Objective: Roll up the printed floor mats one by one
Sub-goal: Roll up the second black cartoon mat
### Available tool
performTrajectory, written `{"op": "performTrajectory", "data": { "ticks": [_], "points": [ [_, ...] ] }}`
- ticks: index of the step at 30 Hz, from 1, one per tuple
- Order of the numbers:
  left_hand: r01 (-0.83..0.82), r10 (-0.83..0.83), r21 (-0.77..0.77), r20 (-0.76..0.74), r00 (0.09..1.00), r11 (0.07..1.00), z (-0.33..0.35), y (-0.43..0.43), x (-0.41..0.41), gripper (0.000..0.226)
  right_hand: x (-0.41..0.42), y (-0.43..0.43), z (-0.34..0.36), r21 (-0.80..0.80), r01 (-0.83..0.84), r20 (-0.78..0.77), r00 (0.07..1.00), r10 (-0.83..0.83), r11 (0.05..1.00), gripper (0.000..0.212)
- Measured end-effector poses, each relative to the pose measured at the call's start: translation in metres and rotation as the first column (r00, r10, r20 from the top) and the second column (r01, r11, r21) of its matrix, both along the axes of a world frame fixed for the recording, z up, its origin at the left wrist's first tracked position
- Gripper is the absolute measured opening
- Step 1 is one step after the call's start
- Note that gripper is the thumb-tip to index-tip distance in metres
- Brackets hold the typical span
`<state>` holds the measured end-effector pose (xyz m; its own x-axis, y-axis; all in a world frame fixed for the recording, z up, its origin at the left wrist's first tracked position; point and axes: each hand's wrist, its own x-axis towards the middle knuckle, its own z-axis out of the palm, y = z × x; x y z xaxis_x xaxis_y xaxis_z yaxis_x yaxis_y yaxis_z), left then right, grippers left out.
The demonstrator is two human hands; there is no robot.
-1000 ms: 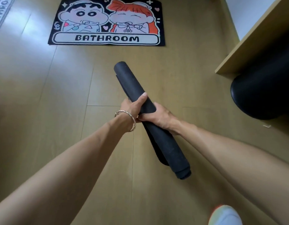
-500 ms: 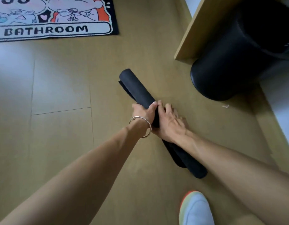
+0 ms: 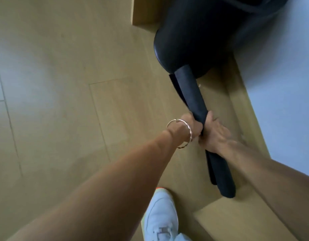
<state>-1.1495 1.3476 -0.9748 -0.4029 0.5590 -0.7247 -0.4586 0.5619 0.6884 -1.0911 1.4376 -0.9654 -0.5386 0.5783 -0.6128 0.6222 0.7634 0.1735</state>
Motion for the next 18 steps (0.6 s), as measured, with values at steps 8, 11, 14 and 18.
{"op": "performTrajectory", "data": {
  "ticks": [8, 11, 14, 18],
  "points": [
    [0.483, -0.468, 0.033, -0.196, 0.862, 0.875, 0.011, 0.053, 0.036, 0.024, 0.026, 0.073, -0.011, 0.163, 0.050, 0.026, 0.998, -0.055, 0.985, 0.082],
    [0.521, -0.508, -0.020, -0.255, 0.823, 0.854, 0.013, 0.058, 0.041, 0.043, 0.036, 0.093, -0.026, 0.247, 0.006, 0.018, 1.000, -0.011, 0.969, 0.090],
    [0.546, -0.539, -0.073, -0.310, 0.783, 0.835, 0.013, 0.056, 0.042, 0.052, 0.037, 0.104, -0.034, 0.302, -0.060, 0.030, 0.998, 0.053, 0.951, 0.085],
    [0.599, -0.603, -0.131, -0.338, 0.722, 0.790, 0.014, 0.053, 0.043, 0.055, 0.037, 0.110, -0.040, 0.322, -0.168, 0.079, 0.986, 0.150, 0.932, 0.078]
  ]
}}
